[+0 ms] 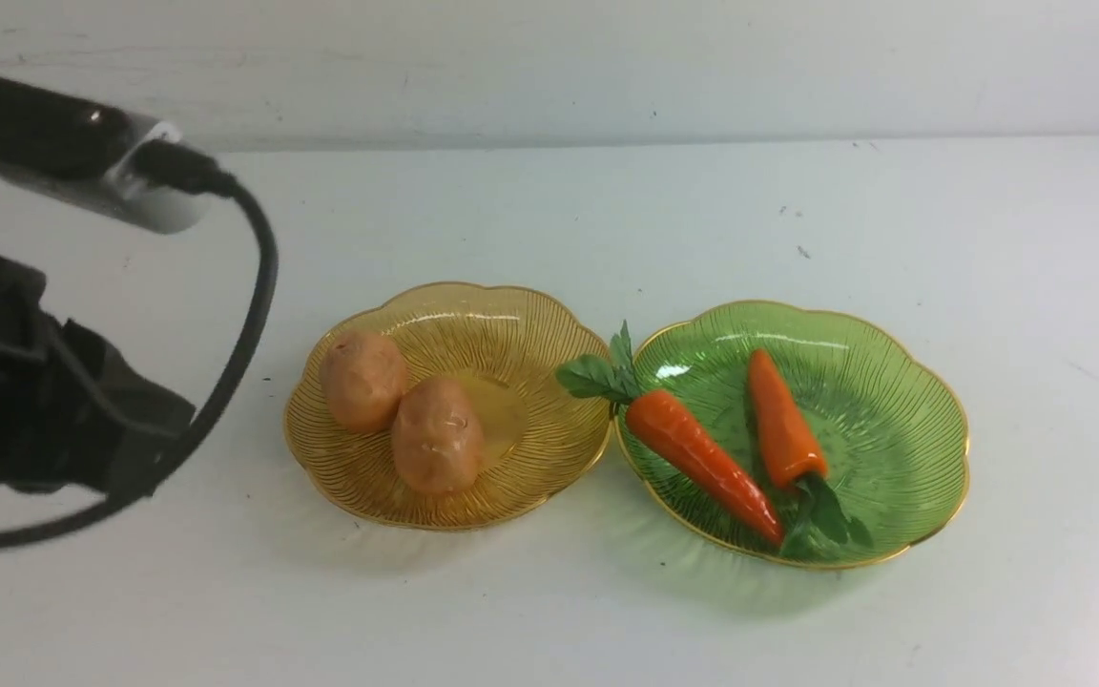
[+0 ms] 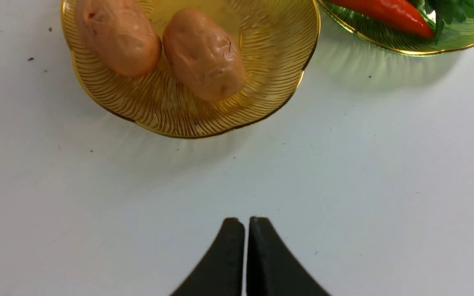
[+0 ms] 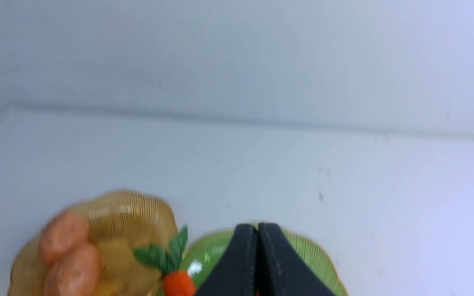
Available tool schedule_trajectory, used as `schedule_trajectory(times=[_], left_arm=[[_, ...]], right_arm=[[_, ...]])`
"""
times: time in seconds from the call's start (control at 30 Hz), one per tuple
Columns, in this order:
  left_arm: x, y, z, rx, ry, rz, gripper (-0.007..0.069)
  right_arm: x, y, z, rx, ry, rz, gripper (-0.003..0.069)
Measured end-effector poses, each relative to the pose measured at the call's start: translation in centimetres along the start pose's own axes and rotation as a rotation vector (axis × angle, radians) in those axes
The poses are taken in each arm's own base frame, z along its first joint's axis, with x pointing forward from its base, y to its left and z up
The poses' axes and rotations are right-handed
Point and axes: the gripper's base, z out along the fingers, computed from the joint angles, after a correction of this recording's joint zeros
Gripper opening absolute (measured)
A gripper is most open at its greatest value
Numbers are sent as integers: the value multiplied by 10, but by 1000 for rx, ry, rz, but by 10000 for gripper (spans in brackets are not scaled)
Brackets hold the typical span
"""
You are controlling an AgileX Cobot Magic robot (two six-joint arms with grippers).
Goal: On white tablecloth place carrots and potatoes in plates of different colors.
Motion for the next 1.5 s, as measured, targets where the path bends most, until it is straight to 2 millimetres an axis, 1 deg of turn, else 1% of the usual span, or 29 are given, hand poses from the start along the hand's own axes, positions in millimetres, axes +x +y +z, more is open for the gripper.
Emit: schedule_trajectory(times=[0.03,0.07,0.1,0.13,0.17,0.23,0.33,0.43,0.5,0.57,0.67,0.7,0.83,1.07,1.23,1.33,1.4,1.5], left_arm=[[15,-3,-6,-9,-39,3,-3],[24,-5,-9,-15,-62,4,-3],[31,-6,-11,-19,-78,4,-3],[38,-7,-12,-23,-93,4,-3],[44,-8,-13,-28,-110,5,-3],[58,-11,-15,-35,-140,6,-3],[80,-14,-19,-43,-192,-11,-3],[109,-19,-24,-55,-267,-4,-3],[135,-24,-30,-68,-375,5,-3],[154,-27,-33,-78,-477,3,-3],[175,-29,-34,-80,-627,-28,-3],[179,-29,-34,-75,-671,-42,-3],[186,-32,-35,-30,-796,-87,-3],[187,-33,-34,-14,-805,-90,-3],[188,-30,-34,-103,-800,40,-3],[189,-26,-31,-165,-782,89,-3],[191,-20,-24,-219,-762,94,-3],[195,-12,-10,-278,-731,46,-3]], right_arm=[[30,-3,-24,-12,-188,0,-15],[45,-5,-25,-14,-240,2,-14],[57,-7,-33,-19,-317,2,-15],[82,-10,-32,-20,-362,3,-15],[98,-11,-39,-25,-434,3,-15],[120,-14,-47,-34,-557,2,-15],[136,-16,-52,-43,-684,2,-15],[139,-17,-50,-43,-711,2,-15],[139,-17,-50,-43,-713,2,-15],[140,-17,-49,-43,-712,2,-15],[140,-17,-49,-43,-712,2,-15],[140,-17,-49,-43,-712,2,-15],[140,-17,-49,-43,-712,2,-15],[140,-17,-49,-43,-712,2,-15],[140,-17,-49,-43,-712,2,-15],[140,-17,-49,-43,-712,2,-15],[140,-17,-49,-43,-712,2,-15],[140,-17,-49,-43,-712,2,-15]])
